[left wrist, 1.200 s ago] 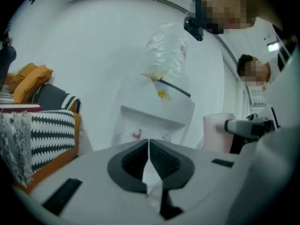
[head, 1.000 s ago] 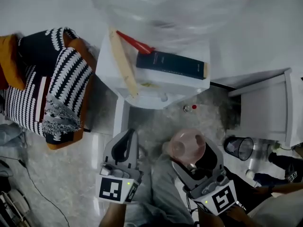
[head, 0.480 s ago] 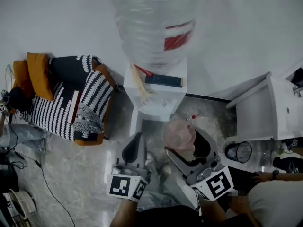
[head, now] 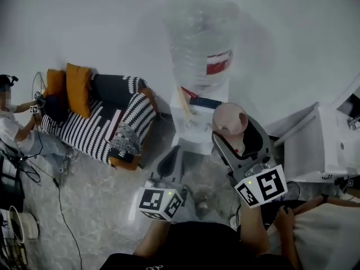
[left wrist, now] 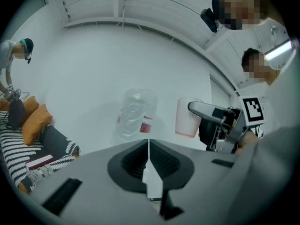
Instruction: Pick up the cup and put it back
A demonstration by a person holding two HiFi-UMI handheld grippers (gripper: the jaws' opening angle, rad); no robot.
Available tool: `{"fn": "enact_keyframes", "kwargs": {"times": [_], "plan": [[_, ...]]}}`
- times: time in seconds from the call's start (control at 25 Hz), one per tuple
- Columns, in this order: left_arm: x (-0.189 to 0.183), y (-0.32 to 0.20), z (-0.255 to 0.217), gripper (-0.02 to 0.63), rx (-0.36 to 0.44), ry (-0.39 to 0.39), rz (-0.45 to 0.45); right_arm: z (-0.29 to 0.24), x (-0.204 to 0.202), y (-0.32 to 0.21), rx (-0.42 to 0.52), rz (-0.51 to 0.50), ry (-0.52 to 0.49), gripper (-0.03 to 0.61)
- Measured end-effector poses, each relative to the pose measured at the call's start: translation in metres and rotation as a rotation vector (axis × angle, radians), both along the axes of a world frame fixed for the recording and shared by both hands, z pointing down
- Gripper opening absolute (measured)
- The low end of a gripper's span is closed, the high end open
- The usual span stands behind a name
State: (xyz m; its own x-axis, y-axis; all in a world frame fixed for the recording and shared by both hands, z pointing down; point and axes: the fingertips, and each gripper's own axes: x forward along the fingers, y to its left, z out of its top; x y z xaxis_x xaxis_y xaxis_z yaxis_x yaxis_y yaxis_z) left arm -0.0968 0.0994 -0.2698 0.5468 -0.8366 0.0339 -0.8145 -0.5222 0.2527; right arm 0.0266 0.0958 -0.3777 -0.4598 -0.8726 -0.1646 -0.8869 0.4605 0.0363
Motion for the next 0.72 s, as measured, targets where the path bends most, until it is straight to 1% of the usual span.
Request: {"fn": "enact_keyframes", "kwargs": {"times": [0.08, 0.16, 0.44, 0.56, 0.72], "plan": [[0.0, 0.007, -0.008, 0.018, 0.016, -0.005, -0.007, 0.002, 0.003, 0.011, -0.012, 0.014, -0.026, 0.337], [0.001, 0.014, -0.009, 0.018, 0.022, -0.01, -0.013, 0.015, 0.004, 0.022, -0.039, 0.02, -0.02, 0.337], [0.0, 0.026, 0.008, 0.018, -0.019, -0.044, -0.035, 0.065, 0.016, 0.046, -0.118, 0.011, -0.018, 0.337], [0.004, 0.02, 0.007, 0.018, -0.018, -0.058, -0.025, 0.063, 0.018, 0.045, -0.107, 0.013, -0.006, 0.337], [0.015, 0.014, -0.003, 0.018, 0.003, -0.067, -0.003, 0.055, 0.022, 0.042, -0.092, 0.015, -0.013, 0.337]]}}
